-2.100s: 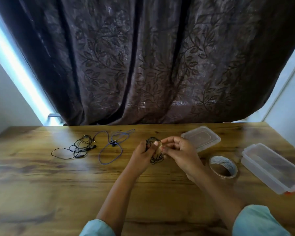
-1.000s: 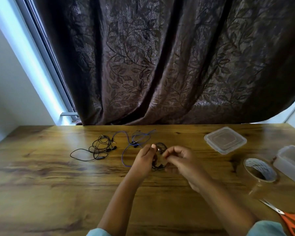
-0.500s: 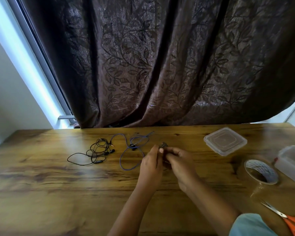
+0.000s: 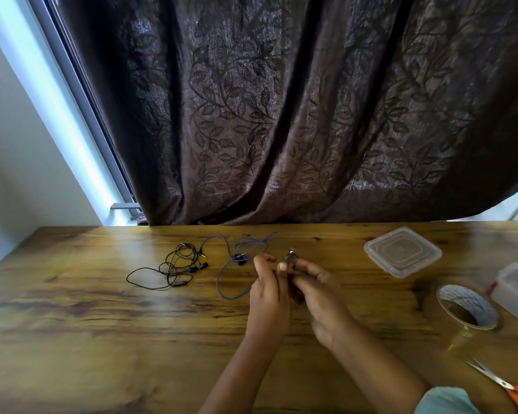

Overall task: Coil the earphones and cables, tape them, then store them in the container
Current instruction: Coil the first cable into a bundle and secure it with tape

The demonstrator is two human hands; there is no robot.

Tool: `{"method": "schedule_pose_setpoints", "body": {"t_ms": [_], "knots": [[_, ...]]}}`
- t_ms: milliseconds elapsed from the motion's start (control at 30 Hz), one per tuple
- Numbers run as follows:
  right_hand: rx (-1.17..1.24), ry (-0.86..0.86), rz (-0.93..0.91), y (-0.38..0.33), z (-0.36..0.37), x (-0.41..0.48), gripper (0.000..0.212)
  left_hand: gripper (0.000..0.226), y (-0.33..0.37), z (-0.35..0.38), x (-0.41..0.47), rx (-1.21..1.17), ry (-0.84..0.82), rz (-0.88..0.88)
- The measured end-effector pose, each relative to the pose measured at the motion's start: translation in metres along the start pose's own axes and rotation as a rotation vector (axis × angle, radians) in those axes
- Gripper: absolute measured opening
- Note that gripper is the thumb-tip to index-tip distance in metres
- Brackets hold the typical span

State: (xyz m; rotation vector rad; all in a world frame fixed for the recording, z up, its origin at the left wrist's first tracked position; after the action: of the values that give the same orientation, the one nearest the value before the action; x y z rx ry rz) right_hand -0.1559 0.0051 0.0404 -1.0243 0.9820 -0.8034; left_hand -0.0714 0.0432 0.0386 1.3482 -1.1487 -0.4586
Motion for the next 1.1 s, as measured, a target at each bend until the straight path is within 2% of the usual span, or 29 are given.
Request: {"method": "schedule_pose_setpoints", "body": {"t_ms": [200, 533, 800, 1000, 1100], "knots": [[-0.043, 0.054, -0.044, 0.0, -0.002, 0.0, 0.021, 0.017, 0.008, 0.0, -0.001, -0.064, 0.043, -0.023], [-0.028, 0.093, -0.072, 0.005, -0.004, 0.007, 0.025, 0.008, -0.011, 0.002, 0.003, -0.049, -0.031, -0.123], [0.037, 0.063, -0.047, 0.006, -0.006, 0.007, 0.027, 0.01, -0.023, 0.005, 0.006, -0.285, -0.031, -0.41], [0.041, 0.078, -0.067, 0.008, -0.01, 0.012, 0.035, 0.01, -0.017, 0.005, 0.007, -0.323, 0.035, -0.374], [-0.026, 0.07, -0.075, 0.006, -0.013, 0.013, 0.029, 0.011, -0.019, 0.005, 0.007, -0.325, 0.056, -0.35]]}}
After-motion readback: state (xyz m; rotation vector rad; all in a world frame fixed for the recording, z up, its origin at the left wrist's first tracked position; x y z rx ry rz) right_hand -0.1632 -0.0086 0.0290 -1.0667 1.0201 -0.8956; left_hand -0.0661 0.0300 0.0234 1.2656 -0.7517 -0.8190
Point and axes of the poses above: each hand's wrist, its own x-axis towards the middle knuckle, its own z-axis out of the palm, y = z × x, the point moved 4 cm from there along x, towards the middle knuckle, and after that the axes turned 5 degrees about -x, right-handed, at the moved point
